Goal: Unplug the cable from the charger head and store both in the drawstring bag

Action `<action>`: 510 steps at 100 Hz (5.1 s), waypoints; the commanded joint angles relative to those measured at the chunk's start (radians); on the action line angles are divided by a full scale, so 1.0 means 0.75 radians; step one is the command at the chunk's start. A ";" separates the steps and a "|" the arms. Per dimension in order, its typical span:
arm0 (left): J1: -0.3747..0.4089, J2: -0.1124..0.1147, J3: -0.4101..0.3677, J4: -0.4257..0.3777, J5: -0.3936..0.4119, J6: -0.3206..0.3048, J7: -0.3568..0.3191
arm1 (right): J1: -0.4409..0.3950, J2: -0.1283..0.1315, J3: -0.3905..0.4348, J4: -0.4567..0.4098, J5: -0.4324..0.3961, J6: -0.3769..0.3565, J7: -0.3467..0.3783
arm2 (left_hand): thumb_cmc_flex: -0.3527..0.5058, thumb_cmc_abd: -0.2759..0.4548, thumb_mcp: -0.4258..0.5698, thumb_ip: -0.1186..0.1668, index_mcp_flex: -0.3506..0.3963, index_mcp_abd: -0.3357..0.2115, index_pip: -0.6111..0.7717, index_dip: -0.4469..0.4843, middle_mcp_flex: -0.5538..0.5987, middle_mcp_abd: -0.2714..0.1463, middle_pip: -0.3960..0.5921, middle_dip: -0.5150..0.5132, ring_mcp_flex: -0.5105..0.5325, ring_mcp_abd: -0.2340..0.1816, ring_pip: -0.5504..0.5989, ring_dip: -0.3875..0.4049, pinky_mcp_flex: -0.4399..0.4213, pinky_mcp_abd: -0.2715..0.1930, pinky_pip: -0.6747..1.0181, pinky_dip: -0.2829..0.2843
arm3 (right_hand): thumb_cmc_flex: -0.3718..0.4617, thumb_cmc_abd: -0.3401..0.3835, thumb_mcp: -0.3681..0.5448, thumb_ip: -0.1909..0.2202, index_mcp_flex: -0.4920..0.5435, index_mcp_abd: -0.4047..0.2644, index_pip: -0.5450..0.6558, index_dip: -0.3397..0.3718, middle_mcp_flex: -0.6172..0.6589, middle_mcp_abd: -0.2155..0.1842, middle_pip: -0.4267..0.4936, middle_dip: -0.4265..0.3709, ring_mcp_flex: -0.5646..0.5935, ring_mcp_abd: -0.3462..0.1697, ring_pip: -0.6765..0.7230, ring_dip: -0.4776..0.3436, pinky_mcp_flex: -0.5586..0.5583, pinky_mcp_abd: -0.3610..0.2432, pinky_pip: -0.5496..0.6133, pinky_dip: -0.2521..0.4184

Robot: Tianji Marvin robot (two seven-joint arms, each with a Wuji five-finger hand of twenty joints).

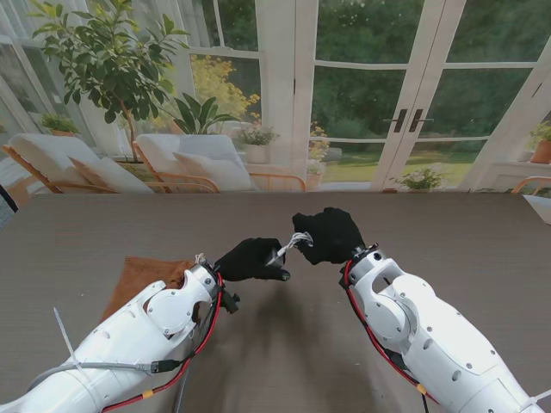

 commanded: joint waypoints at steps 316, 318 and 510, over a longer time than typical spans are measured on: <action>0.059 0.077 -0.050 -0.140 0.114 0.091 -0.122 | 0.096 0.027 -0.121 0.172 -0.126 0.174 -0.008 | 0.557 0.271 0.257 0.022 0.118 -0.280 0.156 -0.033 0.168 -0.001 0.122 0.057 0.091 0.108 0.101 0.021 -0.068 -0.168 0.057 0.032 | -0.182 -0.077 0.322 0.427 0.459 0.357 0.176 0.203 0.131 0.048 0.468 -0.021 0.023 -0.382 0.292 0.137 0.740 -0.192 0.539 0.069; 0.060 0.078 -0.051 -0.140 0.114 0.091 -0.122 | 0.099 0.028 -0.121 0.174 -0.130 0.177 -0.006 | 0.556 0.271 0.257 0.022 0.119 -0.281 0.157 -0.033 0.168 -0.002 0.123 0.057 0.092 0.107 0.102 0.021 -0.067 -0.169 0.058 0.032 | -0.181 -0.074 0.320 0.427 0.457 0.357 0.175 0.205 0.131 0.046 0.469 -0.021 0.023 -0.384 0.290 0.136 0.740 -0.194 0.539 0.069; 0.104 0.101 -0.125 -0.235 0.119 0.058 -0.143 | 0.204 0.085 -0.161 0.227 -0.312 0.295 0.168 | 0.535 0.259 0.308 0.014 0.144 -0.284 0.163 0.005 0.187 -0.008 0.139 0.059 0.111 0.102 0.106 0.012 -0.054 -0.194 0.071 0.023 | -0.161 -0.100 0.287 0.434 0.419 0.279 0.144 0.249 0.130 0.004 0.449 -0.011 0.027 -0.468 0.252 0.136 0.745 -0.288 0.511 0.073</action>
